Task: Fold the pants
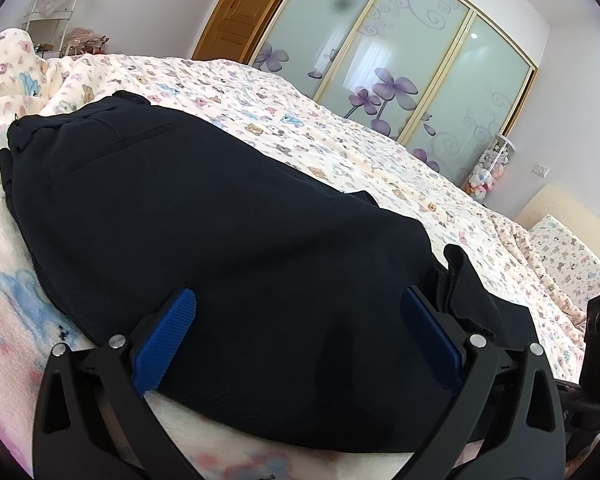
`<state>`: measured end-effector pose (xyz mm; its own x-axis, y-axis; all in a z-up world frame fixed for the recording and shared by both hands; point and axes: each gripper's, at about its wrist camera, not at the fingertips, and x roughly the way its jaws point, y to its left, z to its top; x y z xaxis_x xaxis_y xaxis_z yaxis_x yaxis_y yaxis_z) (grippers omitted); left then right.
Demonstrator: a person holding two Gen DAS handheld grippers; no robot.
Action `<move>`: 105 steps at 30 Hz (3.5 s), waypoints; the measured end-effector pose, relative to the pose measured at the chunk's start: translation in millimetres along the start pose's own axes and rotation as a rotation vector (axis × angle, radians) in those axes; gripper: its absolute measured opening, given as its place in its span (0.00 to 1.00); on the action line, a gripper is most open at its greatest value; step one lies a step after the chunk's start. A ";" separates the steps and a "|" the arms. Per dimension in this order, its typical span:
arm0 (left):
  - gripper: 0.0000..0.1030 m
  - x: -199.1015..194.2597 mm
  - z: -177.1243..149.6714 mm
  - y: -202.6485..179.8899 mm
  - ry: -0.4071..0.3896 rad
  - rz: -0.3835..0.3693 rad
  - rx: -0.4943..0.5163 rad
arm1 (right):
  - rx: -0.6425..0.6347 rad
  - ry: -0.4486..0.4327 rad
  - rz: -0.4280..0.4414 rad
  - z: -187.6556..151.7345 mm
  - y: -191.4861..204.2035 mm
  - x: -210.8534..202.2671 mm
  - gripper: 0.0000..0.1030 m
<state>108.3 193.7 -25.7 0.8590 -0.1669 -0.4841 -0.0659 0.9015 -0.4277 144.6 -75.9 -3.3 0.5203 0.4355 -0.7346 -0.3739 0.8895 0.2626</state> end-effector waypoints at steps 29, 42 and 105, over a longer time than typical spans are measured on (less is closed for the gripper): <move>0.98 -48.7 66.6 111.0 0.221 -0.041 -0.380 | -0.055 -0.081 0.093 -17.9 39.7 -25.3 0.80; 0.98 -5.2 83.1 128.0 0.276 0.018 -0.488 | -0.058 -0.125 0.052 -48.6 37.5 -43.9 0.80; 0.18 13.9 -75.1 -255.4 0.287 -0.274 0.639 | 0.562 -0.460 -0.230 -104.1 -184.8 -159.7 0.85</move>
<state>99.0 -68.8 19.5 0.6305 -0.4374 -0.6412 0.5139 0.8544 -0.0776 50.6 -324.2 0.3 0.8512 0.1347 -0.5072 0.1662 0.8475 0.5040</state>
